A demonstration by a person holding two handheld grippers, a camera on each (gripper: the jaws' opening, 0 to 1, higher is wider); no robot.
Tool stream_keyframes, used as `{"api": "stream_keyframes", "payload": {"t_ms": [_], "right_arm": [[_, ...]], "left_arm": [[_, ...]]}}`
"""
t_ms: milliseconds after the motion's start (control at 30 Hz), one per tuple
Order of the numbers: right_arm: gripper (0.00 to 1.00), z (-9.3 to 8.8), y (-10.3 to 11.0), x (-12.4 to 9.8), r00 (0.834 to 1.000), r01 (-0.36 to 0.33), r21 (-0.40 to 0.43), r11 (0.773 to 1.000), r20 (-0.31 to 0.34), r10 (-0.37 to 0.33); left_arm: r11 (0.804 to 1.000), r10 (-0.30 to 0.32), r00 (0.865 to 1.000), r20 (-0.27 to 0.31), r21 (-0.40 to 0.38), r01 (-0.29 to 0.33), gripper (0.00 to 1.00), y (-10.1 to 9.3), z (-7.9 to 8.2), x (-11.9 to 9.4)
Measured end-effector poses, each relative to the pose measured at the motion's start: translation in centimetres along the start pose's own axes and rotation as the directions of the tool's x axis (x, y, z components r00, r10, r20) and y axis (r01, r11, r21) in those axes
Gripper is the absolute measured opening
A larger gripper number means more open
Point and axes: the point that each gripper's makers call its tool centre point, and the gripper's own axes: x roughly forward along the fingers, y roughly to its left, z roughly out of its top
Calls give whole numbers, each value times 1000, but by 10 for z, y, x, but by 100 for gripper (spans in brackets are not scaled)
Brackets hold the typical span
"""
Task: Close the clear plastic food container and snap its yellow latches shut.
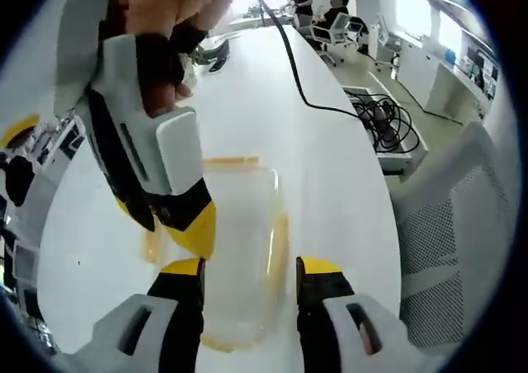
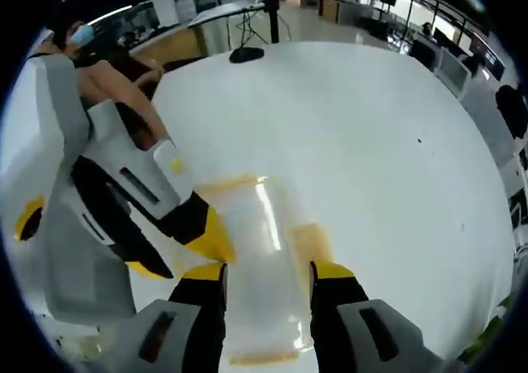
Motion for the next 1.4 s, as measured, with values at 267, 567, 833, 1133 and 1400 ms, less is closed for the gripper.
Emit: {"api": "stream_keyframes", "payload": {"t_ms": [267,567,833,1133,1400], "right_arm": [[39,-5,-1,5,999,-18,-28,999,-49,16],[40,-5,-2,7,996,-61,-50,997,-73,57],[39,-5,-2,9,991,-82,-83,993,-114,73],[36,-7,0,11,978,-107,-77,991,-190,91],[34,-7,-1,11,977,-144,-44,989,-165,135]], "left_arm": [[999,52,999,-11,16,-52,44,1,1,3],[994,98,995,-27,52,-96,43,4,1,6],[993,115,993,-38,44,-113,43,5,-1,7],[991,132,990,-49,25,-131,39,6,-2,10],[988,146,989,-35,44,-145,37,9,-2,8]]}}
